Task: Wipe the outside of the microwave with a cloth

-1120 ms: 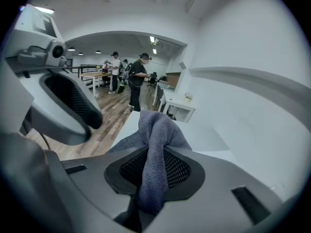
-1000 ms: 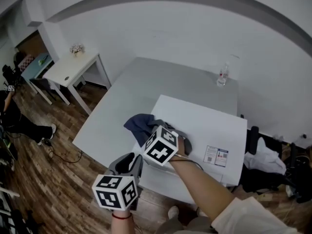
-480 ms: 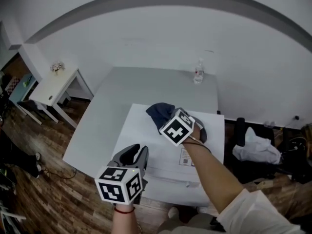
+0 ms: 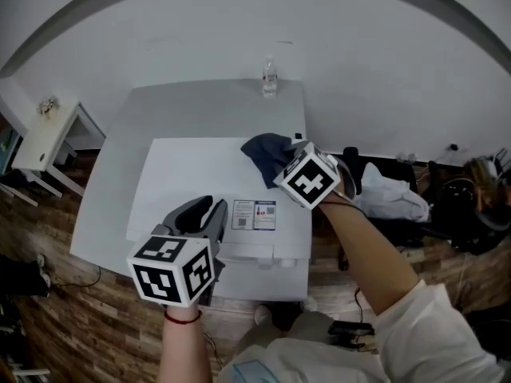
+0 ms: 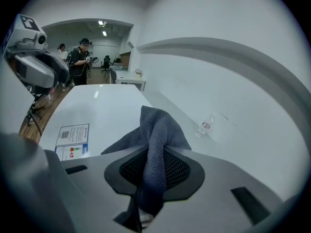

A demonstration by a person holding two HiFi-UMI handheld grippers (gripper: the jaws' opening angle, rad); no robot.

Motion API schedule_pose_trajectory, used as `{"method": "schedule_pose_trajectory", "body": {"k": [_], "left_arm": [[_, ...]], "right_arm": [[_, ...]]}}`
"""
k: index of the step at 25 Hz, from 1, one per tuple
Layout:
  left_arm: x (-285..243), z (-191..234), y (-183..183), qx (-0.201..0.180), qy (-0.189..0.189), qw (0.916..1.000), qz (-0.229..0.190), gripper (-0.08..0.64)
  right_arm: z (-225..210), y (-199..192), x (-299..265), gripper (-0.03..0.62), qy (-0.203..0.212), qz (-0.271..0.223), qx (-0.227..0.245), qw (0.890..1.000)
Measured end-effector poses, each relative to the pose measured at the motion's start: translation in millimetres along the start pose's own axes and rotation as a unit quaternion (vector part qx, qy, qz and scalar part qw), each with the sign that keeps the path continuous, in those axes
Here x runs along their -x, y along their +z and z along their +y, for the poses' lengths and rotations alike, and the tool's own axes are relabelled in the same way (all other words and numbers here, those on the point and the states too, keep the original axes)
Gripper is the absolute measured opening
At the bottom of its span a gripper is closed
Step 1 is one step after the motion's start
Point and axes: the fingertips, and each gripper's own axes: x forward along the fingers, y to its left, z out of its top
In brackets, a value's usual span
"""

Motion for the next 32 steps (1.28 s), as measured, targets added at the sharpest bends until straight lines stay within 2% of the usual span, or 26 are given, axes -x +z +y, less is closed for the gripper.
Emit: {"method": "schedule_pose_trajectory", "body": {"k": [6,13,18,21,23,27,32], "left_arm": [[-17,-41,-17,-0.006,-0.024,0.9995,0.020,0.095],[-27,-71,-27,-0.005,-0.033,0.9991,0.027,0.095],[-30,-81,-30,-0.003,-0.032,0.9991,0.028,0.095],[-31,-82,-30,0.000,-0.028,0.9993,0.026,0.095],[-31,-84,-28,0.000,-0.027,0.9994,0.019,0.095],[-31,-91,-20,-0.006,-0.036,0.9992,-0.017,0.095],[-26,-111,-12,-0.023,-0.067,0.9951,-0.069,0.095]], "right_arm": [[28,-25,30,0.086,0.049,-0.007,0.000,0.999],[80,-39,62,0.086,0.111,-0.039,0.033,0.993],[98,-36,74,0.086,0.119,-0.074,0.062,0.988],[99,-39,73,0.089,0.143,-0.094,0.026,0.985],[95,-38,79,0.122,0.157,-0.109,0.001,0.982],[84,-28,103,0.141,0.155,-0.162,-0.019,0.974],[73,-17,150,0.140,0.154,-0.263,-0.054,0.951]]}}
